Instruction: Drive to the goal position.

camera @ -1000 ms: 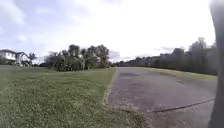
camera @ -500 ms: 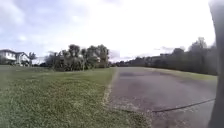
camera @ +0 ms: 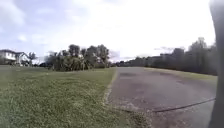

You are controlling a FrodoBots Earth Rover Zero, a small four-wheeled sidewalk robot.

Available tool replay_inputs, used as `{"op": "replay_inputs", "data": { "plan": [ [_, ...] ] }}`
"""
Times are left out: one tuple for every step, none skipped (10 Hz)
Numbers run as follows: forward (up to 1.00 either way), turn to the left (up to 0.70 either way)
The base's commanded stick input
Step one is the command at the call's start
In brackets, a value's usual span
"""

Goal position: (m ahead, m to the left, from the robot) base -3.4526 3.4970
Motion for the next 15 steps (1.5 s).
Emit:
{"op": "replay_inputs", "data": {
  "plan": [
    [0.0,0.0],
    [0.0,0.0],
    [0.0,0.0],
    [0.0,0.0],
    [0.02,0.0],
    [0.04,0.0],
    [0.02,0.0],
    [0.0,0.0],
    [0.0,0.0],
    [0.0,0.0],
    [0.0,0.0],
    [0.0,0.0],
    [0.0,0.0],
    [0.0,0.0],
    [0.0,0.0]
  ]
}}
